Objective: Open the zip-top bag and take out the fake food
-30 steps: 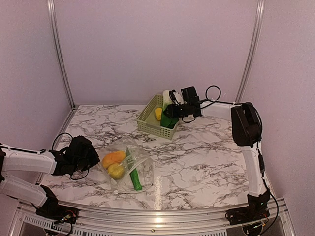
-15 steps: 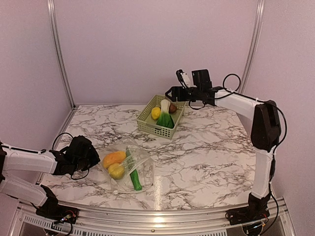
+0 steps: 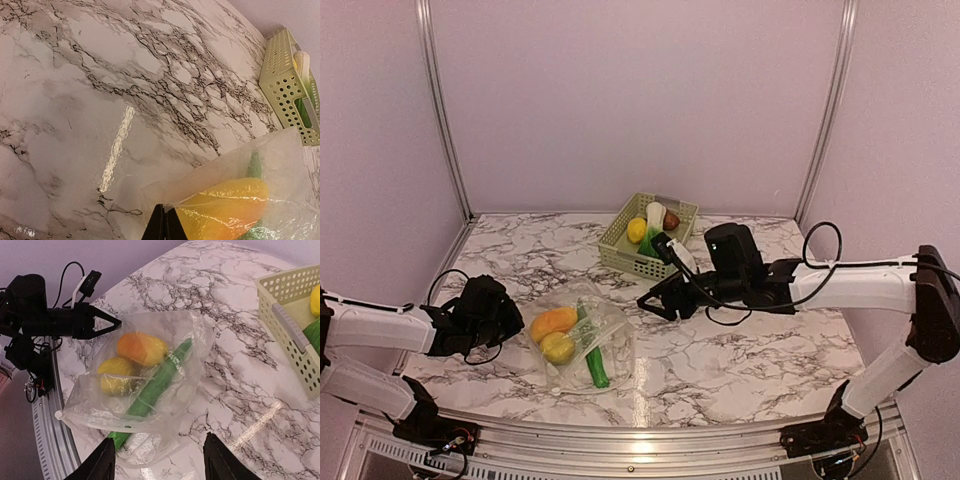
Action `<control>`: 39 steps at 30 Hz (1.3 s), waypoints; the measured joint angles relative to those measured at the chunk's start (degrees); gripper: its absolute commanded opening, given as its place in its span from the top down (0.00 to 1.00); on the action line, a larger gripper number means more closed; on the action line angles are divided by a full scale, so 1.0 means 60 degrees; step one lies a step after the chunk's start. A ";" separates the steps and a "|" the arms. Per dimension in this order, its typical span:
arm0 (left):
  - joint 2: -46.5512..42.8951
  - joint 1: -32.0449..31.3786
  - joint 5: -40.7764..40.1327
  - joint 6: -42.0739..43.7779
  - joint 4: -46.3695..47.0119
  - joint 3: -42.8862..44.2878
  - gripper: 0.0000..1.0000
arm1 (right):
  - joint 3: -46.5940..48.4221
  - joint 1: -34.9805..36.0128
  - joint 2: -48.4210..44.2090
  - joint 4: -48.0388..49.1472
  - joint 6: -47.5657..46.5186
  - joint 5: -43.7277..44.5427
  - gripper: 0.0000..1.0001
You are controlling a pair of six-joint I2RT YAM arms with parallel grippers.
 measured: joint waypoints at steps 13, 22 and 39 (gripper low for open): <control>-0.0055 0.0000 0.0055 -0.0178 0.0084 -0.0197 1.00 | -0.1610 0.2976 -0.0259 0.0747 0.1300 0.1384 0.55; -0.0157 0.0000 0.0055 -0.0211 0.0102 -0.0255 1.00 | 0.0372 0.3472 0.2412 0.0189 0.1362 0.2113 0.53; -0.0157 0.0000 0.0062 -0.0240 0.0299 -0.0368 1.00 | 0.3311 0.3501 0.5337 -0.1286 0.0922 0.3770 0.49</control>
